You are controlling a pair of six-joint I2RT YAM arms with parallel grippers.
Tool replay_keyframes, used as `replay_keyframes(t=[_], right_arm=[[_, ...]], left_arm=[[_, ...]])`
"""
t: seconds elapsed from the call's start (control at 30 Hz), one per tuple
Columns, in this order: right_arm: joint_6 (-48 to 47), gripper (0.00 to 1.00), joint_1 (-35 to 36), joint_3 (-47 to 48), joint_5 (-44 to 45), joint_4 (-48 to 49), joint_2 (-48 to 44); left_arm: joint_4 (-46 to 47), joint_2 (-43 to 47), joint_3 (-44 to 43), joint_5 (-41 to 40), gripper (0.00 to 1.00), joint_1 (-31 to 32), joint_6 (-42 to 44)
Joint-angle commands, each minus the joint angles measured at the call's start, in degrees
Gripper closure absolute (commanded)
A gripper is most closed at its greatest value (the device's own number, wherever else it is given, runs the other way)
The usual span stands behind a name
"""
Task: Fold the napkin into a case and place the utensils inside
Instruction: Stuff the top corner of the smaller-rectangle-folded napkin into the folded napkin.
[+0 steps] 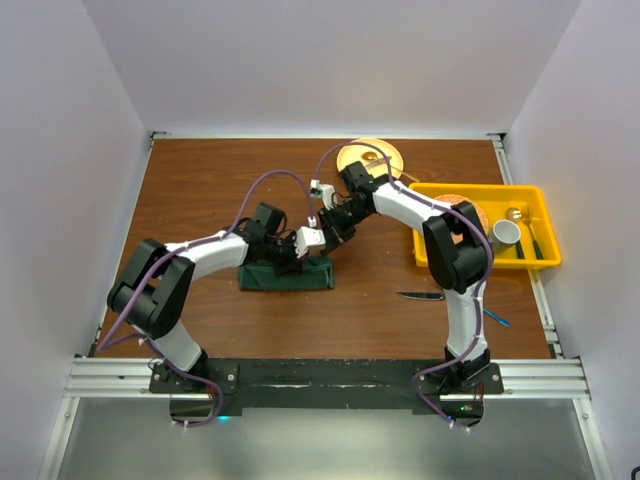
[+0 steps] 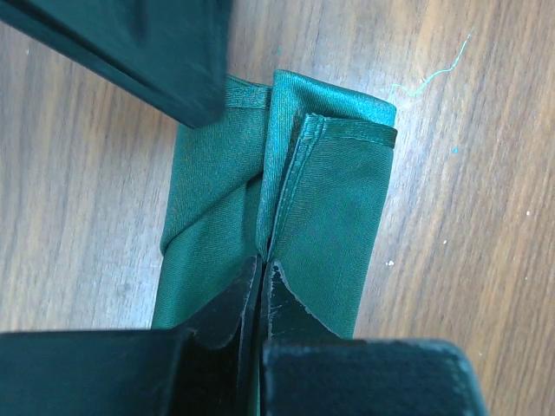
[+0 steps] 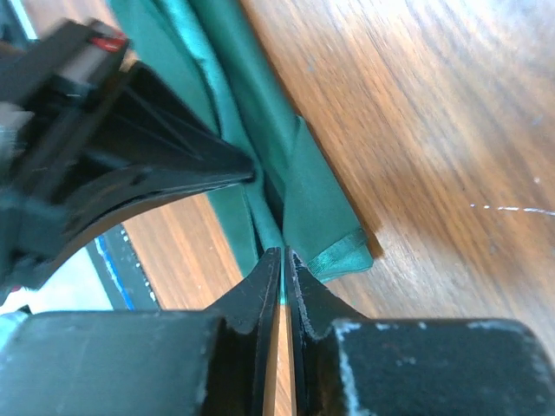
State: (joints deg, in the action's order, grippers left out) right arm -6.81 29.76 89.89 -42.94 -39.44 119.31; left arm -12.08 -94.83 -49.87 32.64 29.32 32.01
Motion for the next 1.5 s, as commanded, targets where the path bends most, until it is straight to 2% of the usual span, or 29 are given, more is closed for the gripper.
replay_keyframes(t=[0.0,0.1,0.13,0.2,0.57,0.77,1.0,1.47], right_arm=[[5.7,0.94,1.2,-4.8,2.9,5.7,-4.1],[10.9,0.95,1.2,-13.1,4.1,15.8,-9.7],[12.8,0.92,1.1,-14.5,4.0,19.4,-11.8],[13.3,0.91,1.0,-15.9,4.3,20.5,-12.4],[12.1,0.98,2.1,-8.4,1.5,14.9,-3.9],[9.1,0.99,4.0,-8.1,3.6,11.0,-3.3],[9.2,1.0,5.8,-7.5,7.1,11.6,-4.0],[12.3,0.75,9.1,-7.3,16.3,13.8,-2.7]], left_arm=[[0.4,1.3,-0.8,2.6,1.0,-1.2,-2.6],[0.9,1.4,-0.5,3.0,1.0,-2.1,-3.5],[1.0,1.4,-0.3,3.0,1.0,-2.2,-3.5],[1.4,1.9,0.1,3.0,1.0,-2.5,-3.4],[5.2,7.2,5.6,0.8,1.0,-0.8,3.4],[6.4,8.1,6.5,-0.9,1.0,-0.4,3.2],[6.9,8.5,7.5,-1.8,1.0,0.0,3.3],[7.6,9.4,8.7,-1.8,1.0,0.3,3.3]])
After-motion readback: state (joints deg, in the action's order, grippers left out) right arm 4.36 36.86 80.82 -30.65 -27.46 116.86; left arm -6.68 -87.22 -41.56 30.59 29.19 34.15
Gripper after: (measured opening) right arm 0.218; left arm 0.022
